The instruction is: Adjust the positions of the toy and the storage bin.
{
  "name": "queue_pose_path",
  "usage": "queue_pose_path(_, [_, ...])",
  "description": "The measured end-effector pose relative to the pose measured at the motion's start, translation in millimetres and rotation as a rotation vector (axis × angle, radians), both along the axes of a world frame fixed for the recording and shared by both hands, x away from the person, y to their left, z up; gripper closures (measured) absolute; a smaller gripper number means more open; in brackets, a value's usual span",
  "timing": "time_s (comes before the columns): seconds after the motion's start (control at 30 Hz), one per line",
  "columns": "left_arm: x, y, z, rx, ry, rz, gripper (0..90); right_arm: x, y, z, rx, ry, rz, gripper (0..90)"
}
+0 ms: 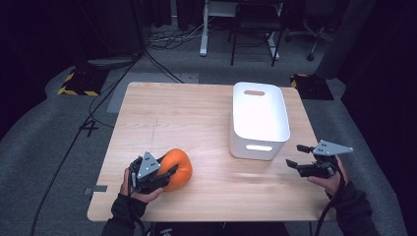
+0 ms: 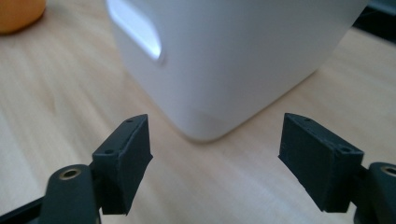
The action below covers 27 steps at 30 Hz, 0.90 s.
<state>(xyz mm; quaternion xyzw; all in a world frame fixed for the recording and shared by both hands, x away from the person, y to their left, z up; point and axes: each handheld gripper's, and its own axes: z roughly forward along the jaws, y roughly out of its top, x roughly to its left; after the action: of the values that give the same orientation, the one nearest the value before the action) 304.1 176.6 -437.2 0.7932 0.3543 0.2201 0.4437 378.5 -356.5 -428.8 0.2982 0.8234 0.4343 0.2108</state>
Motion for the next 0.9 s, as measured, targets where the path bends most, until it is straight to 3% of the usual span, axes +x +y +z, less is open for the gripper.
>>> queue_pose_path(0.1, [-0.1, 1.2, -1.1, -0.003, -0.002, -0.004, 53.1, 5.6, -0.1, 8.9, 0.039, -0.021, -0.003, 25.8])
queue_pose_path(0.13, [0.7, 2.8, -2.9, -0.022, -0.002, -0.002, 53.1, 10.8, 0.0, 18.3, 0.077, -0.037, -0.015, 25.9])
queue_pose_path(0.23, [1.5, 3.4, -3.4, -0.029, 0.001, -0.006, 53.1, 14.7, 1.2, 24.5, 0.104, -0.048, -0.018, 25.9])
queue_pose_path(0.4, [0.8, 1.9, -4.5, -0.022, -0.008, -0.013, 52.9, 25.8, 12.5, 39.0, 0.1, -0.077, -0.026, 27.1])
queue_pose_path(0.63, [0.2, 1.6, -4.8, -0.02, -0.011, -0.013, 52.8, 29.0, 17.7, 54.6, 0.122, -0.097, -0.006, 27.7])
queue_pose_path(0.77, [0.9, 0.6, -5.5, -0.023, -0.015, -0.015, 52.6, 33.2, 20.9, 59.2, 0.111, -0.103, -0.052, 27.7])
queue_pose_path(0.9, [0.5, -0.7, -5.9, -0.021, -0.014, -0.017, 52.5, 51.8, 26.1, 54.0, 0.082, -0.08, -0.109, 27.7])
